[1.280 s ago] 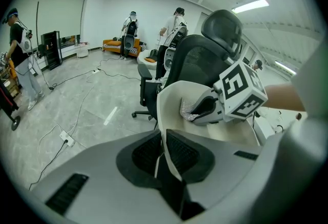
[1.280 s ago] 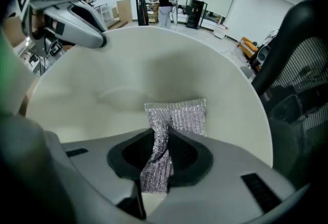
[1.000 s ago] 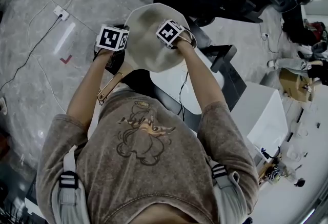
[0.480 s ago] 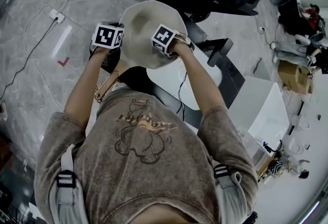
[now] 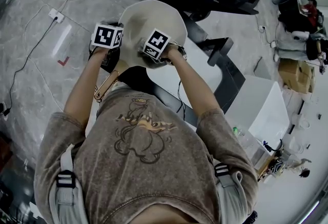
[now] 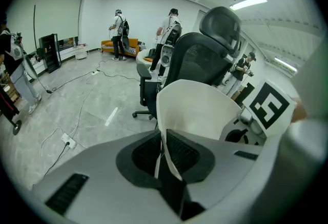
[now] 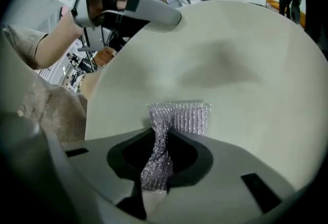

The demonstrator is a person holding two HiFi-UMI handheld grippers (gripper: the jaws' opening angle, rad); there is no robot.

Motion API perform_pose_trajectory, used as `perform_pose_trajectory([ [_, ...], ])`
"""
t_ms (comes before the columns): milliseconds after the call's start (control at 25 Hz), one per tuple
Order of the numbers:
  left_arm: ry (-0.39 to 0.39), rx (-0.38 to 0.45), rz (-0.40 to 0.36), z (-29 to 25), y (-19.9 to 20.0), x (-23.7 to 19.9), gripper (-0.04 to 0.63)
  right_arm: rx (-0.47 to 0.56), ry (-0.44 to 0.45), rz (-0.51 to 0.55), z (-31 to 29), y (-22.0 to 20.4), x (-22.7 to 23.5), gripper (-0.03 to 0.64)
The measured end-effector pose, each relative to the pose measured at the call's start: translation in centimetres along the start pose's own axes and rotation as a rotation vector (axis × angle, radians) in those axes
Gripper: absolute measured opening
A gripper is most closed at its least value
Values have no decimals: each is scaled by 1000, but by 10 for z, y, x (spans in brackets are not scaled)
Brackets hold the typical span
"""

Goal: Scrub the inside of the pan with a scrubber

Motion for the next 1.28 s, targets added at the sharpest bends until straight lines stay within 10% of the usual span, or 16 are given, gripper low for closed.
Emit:
perform_pose_trajectory([
  [560, -1, 0, 3, -1, 0, 1, 45, 366, -223, -61, 12, 72, 33, 95],
  [1280, 3, -14, -1, -2, 0, 1, 46, 193, -478, -170, 45, 23, 92, 97],
])
Point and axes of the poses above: the fingertips, and each gripper's own axes: z backward along the fingers, x to its right, y out of its top, the point moved 5 cm from there along z, backward along the fingers, and after that the axes turned 12 degrees about -z, right-handed, at the moved point
